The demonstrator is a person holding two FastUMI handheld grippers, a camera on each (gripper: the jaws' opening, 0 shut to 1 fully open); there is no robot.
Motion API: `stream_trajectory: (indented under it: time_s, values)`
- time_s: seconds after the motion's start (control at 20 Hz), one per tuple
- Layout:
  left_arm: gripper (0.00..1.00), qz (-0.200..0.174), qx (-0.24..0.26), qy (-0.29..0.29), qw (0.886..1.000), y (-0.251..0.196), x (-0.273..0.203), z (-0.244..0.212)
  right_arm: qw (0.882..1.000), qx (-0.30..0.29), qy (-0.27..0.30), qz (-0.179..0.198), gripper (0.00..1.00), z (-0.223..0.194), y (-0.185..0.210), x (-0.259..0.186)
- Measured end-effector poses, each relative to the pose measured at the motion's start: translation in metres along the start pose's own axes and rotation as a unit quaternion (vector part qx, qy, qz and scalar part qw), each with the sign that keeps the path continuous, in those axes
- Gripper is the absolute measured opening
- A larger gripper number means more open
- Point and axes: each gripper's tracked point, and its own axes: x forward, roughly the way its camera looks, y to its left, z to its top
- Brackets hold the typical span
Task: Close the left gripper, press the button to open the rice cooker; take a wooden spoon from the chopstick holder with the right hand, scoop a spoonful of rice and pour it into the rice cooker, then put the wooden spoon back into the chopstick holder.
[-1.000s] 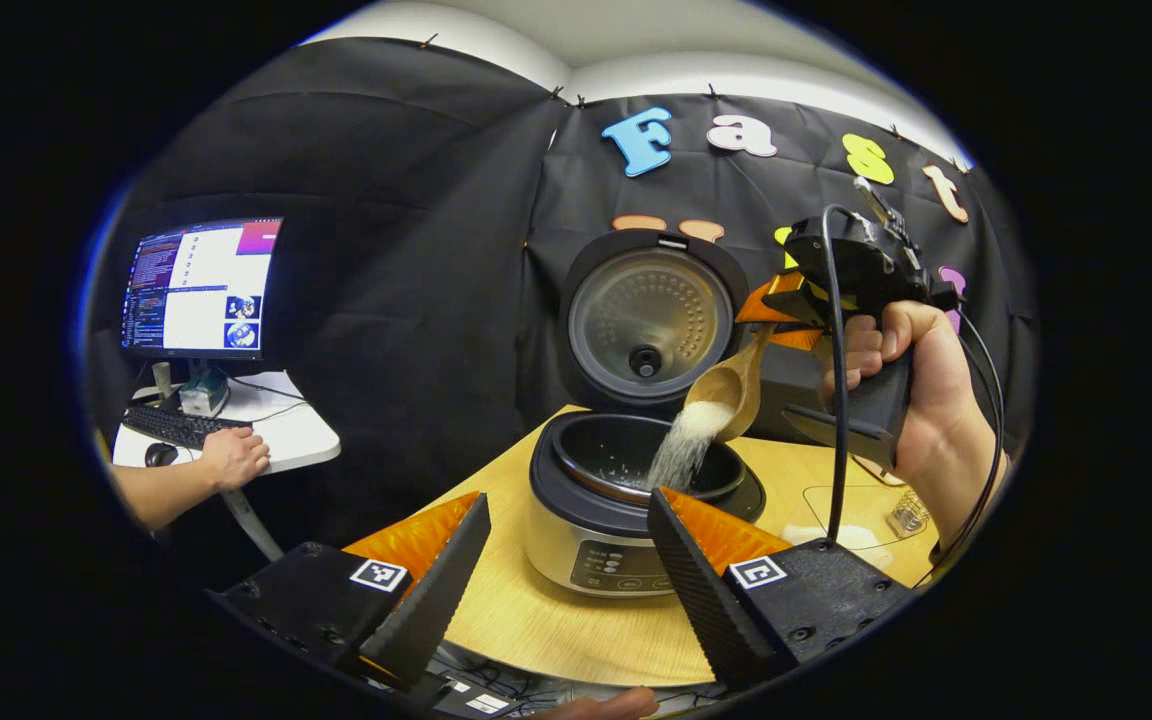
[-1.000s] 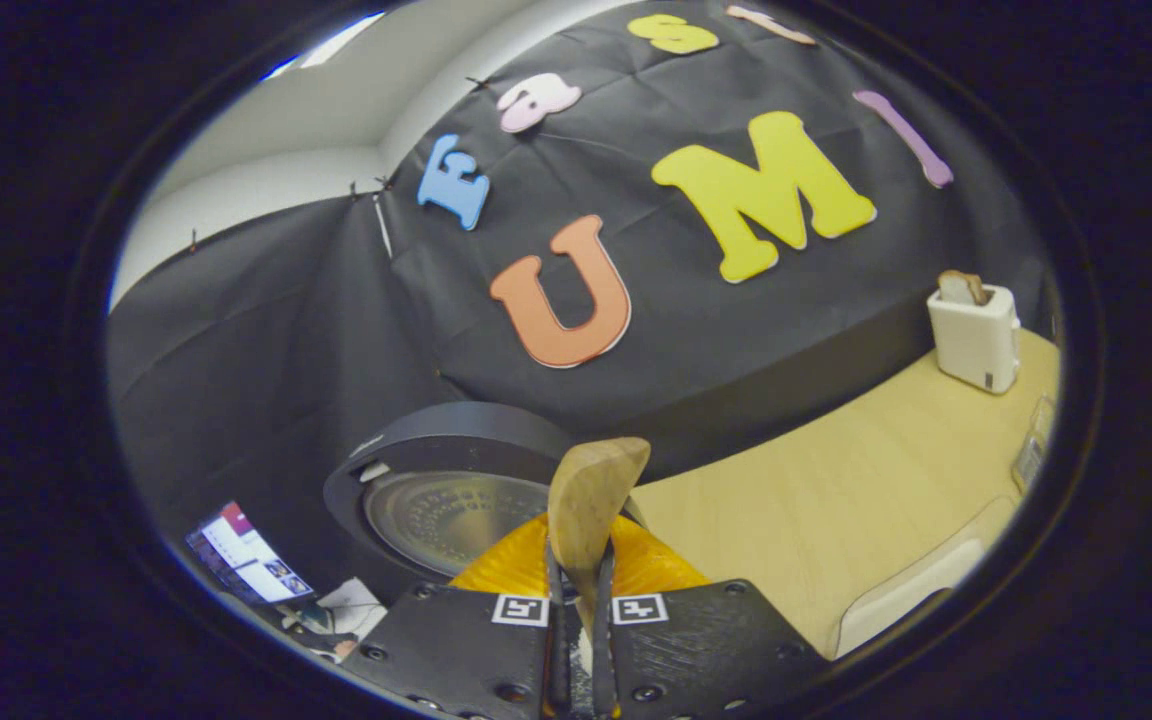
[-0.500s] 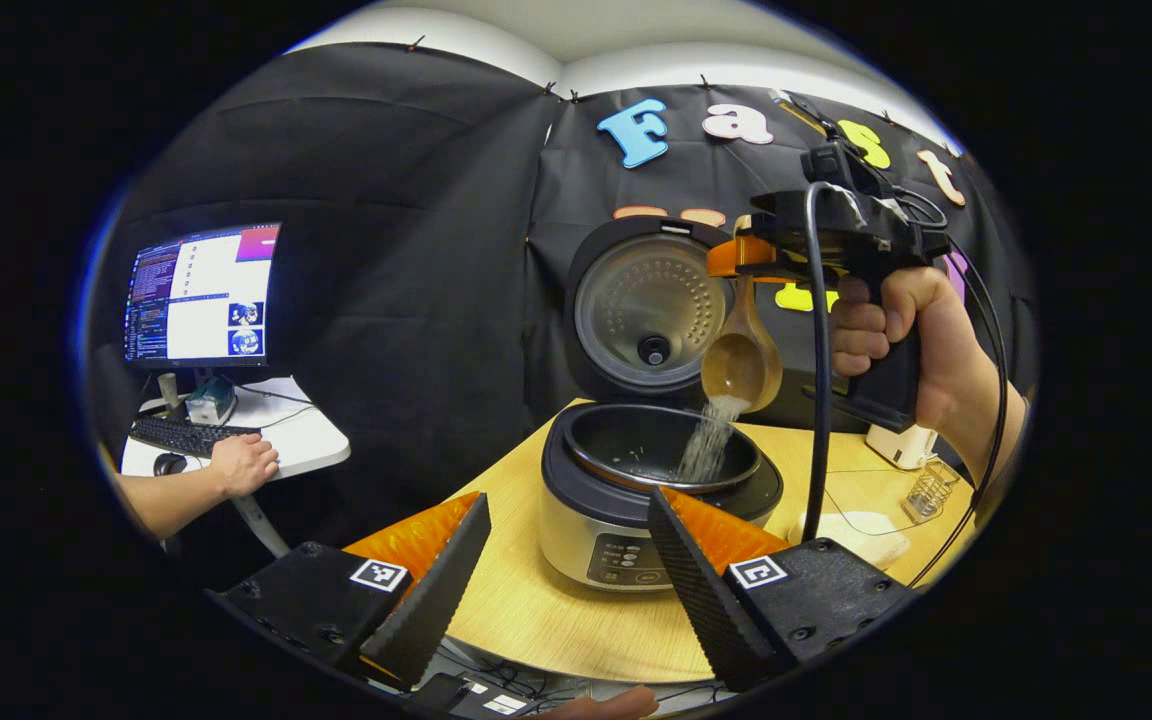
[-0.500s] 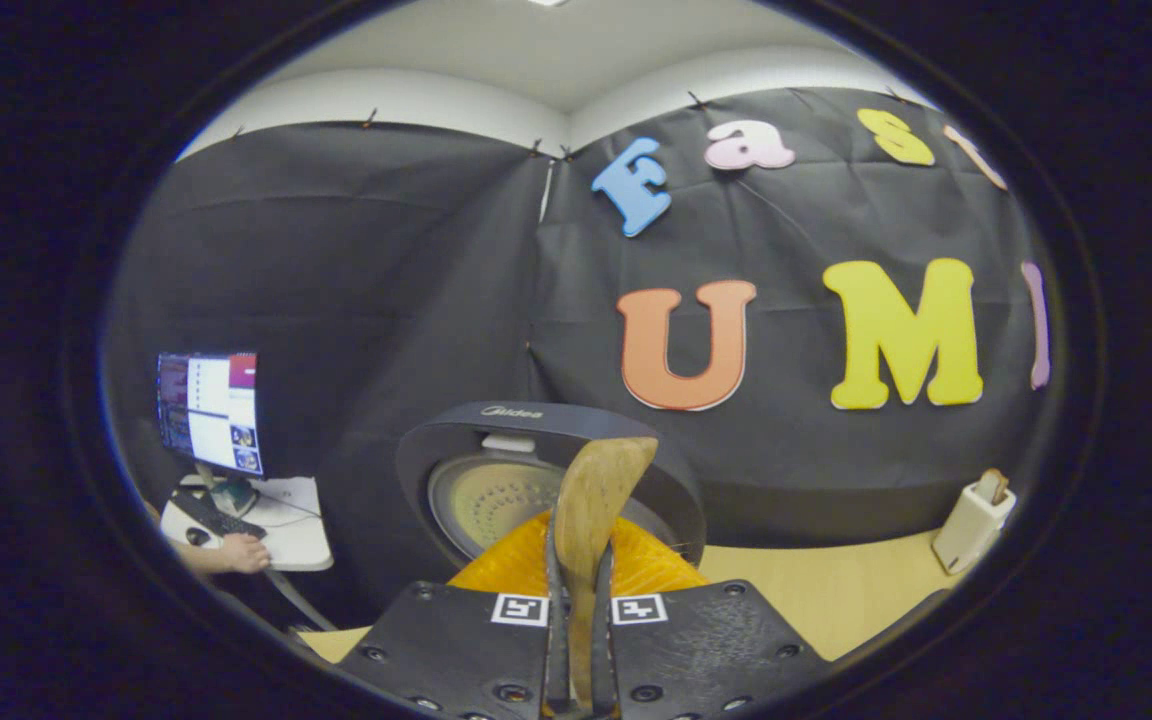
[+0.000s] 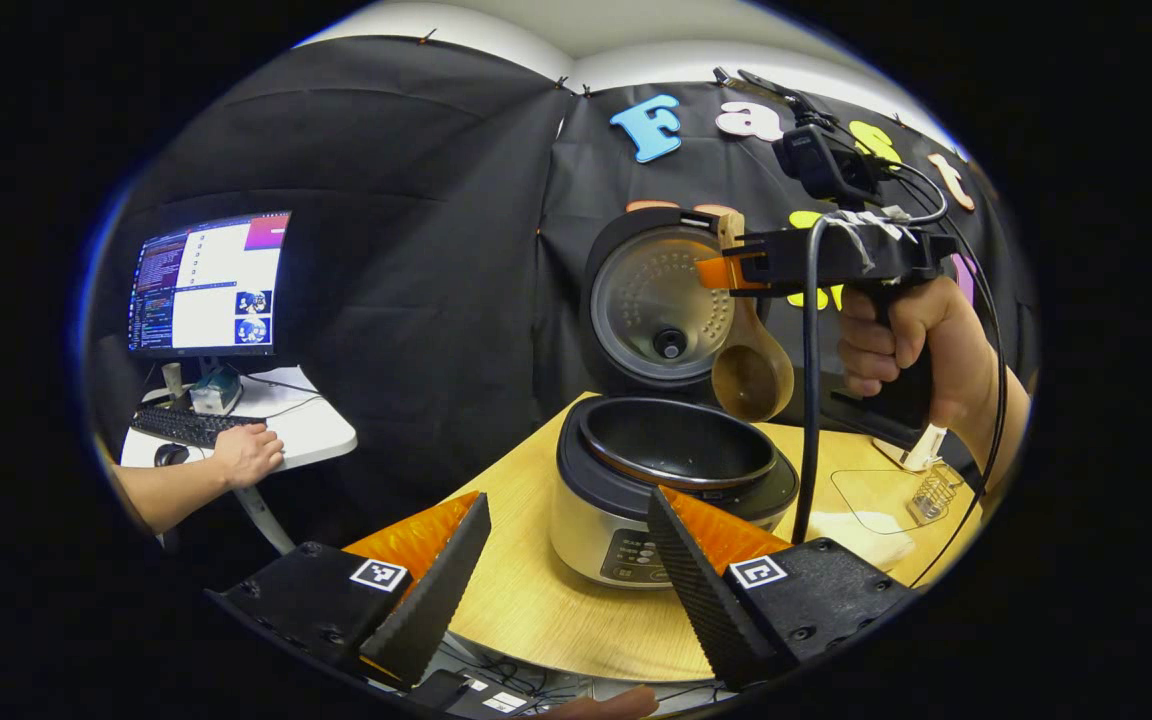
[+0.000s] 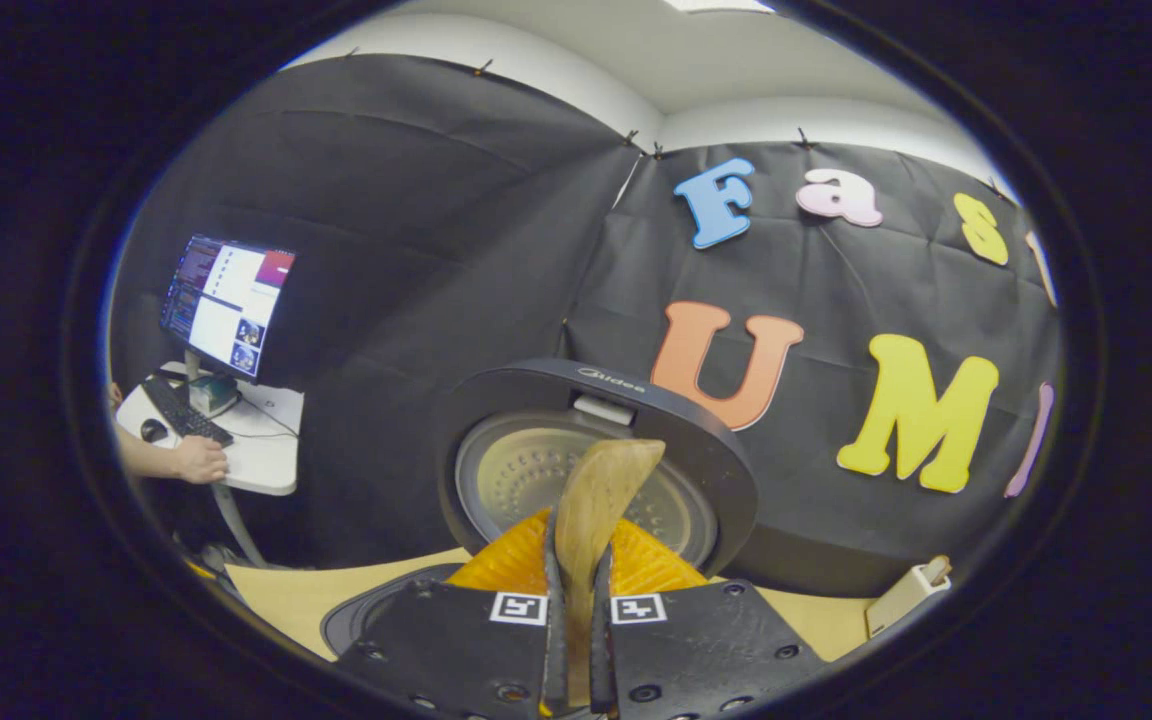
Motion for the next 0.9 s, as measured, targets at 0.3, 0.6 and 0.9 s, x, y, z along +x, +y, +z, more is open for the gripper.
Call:
stream_trajectory:
  time_s: [0.3,0.6,0.9]
  values:
    - [1.00,-0.009,0.002,-0.004,1.000,-0.009,0.002,0.001,1.000,0.027,-0.003,-0.010,0.08,0.004,-0.028,-0.025]
    - [1.00,-0.034,0.017,-0.006,0.999,-0.041,0.001,0.007,0.996,0.054,-0.020,-0.072,0.07,0.000,-0.113,-0.060]
    - [1.00,-0.060,0.037,-0.018,0.997,-0.074,-0.002,0.012,0.984,0.093,0.006,-0.153,0.09,-0.037,-0.209,-0.086]
